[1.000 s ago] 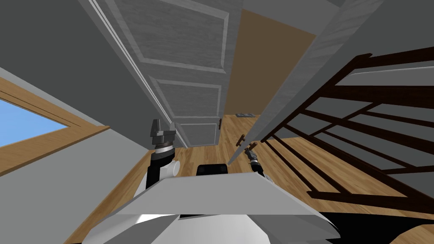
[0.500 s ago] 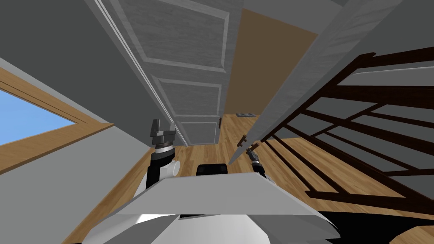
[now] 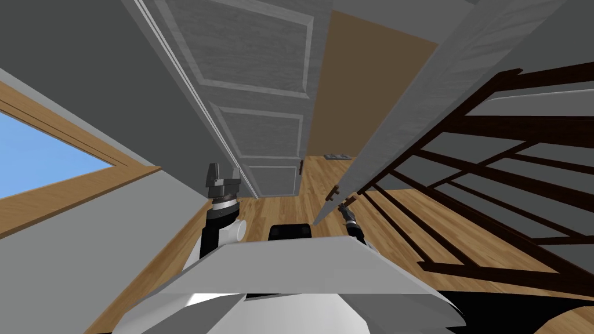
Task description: Pull the door open
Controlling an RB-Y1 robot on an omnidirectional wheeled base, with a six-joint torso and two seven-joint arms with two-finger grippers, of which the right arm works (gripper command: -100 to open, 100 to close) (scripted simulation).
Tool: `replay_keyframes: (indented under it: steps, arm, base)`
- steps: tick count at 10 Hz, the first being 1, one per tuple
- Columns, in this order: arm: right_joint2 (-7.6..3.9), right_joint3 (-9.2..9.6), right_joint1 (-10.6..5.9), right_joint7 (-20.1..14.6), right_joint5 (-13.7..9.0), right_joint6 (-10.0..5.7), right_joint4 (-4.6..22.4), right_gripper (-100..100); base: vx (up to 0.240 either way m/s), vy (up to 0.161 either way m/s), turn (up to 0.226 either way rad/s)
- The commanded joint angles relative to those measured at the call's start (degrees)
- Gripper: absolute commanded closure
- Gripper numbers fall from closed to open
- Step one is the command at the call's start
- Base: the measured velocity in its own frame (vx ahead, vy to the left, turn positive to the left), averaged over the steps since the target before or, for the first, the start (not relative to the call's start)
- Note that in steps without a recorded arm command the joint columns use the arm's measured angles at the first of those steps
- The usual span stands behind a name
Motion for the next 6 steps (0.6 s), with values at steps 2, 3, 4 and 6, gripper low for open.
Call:
replay_keyframes:
  steps: [2,3,4,6]
  arm:
    - [0.45,0.36,0.19,-2.82,-0.89,-0.18,1.38,100]
    - [0.38,0.40,0.24,-3.66,-1.21,-0.18,1.41,100]
    - [0.32,0.43,0.30,-4.50,-1.52,-0.18,1.43,100]
    - [0.19,0.50,0.41,-6.18,-2.15,-0.18,1.48,100]
  base:
    - [-0.030,-0.016,0.034]
    - [-0.034,-0.024,0.028]
    - [-0.038,-0.022,0.041]
    - [-0.044,-0.014,0.035]
